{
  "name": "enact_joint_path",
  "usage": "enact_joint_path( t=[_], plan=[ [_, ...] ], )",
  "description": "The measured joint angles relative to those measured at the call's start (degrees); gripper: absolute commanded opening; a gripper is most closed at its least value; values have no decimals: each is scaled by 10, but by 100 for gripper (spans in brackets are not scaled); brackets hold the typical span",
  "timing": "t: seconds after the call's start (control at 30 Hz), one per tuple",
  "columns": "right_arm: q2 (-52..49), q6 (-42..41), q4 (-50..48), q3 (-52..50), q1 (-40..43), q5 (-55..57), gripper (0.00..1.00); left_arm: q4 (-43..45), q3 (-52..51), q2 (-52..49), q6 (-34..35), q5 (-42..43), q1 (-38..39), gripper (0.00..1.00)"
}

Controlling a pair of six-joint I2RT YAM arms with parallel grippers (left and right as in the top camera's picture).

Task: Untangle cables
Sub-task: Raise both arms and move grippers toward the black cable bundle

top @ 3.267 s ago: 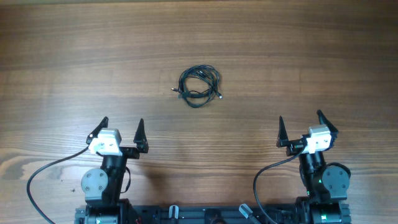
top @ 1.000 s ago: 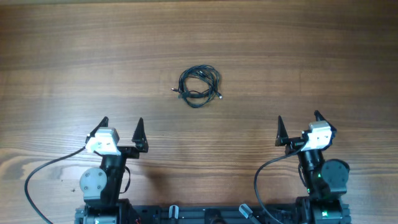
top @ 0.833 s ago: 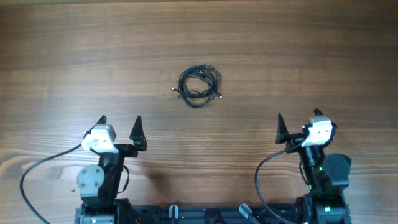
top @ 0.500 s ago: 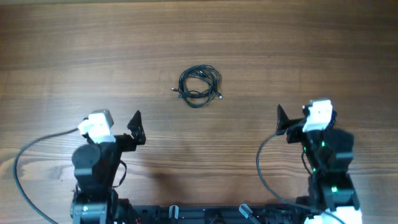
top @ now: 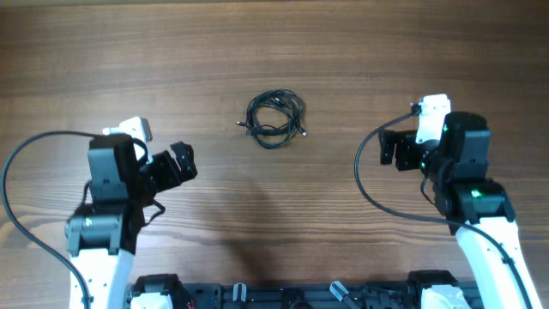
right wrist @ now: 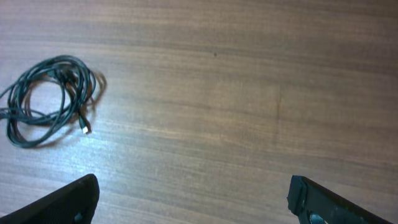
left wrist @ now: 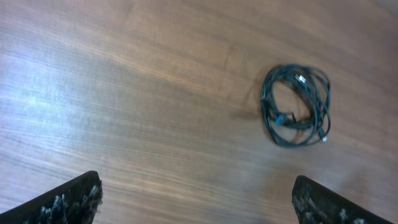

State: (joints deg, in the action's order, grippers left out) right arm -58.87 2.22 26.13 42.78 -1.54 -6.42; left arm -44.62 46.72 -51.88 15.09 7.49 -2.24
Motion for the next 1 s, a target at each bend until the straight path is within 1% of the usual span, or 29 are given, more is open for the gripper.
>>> enact_joint_path(
  t=[0.07,0.17,0.43,1.0],
  plan=[
    [-3,-1,0,5,0,0,100,-31,28,-16,5,7,0,100],
    [-4,-21,0,7,0,-3,100,-51,43,-22,12,20,0,100],
    [-4,-76,-41,7,0,-15,100,-63,43,-22,18,31,0,100],
    [-4,-95,-38,7,0,-17,100,29,43,-23,24,30,0,100]
  ],
)
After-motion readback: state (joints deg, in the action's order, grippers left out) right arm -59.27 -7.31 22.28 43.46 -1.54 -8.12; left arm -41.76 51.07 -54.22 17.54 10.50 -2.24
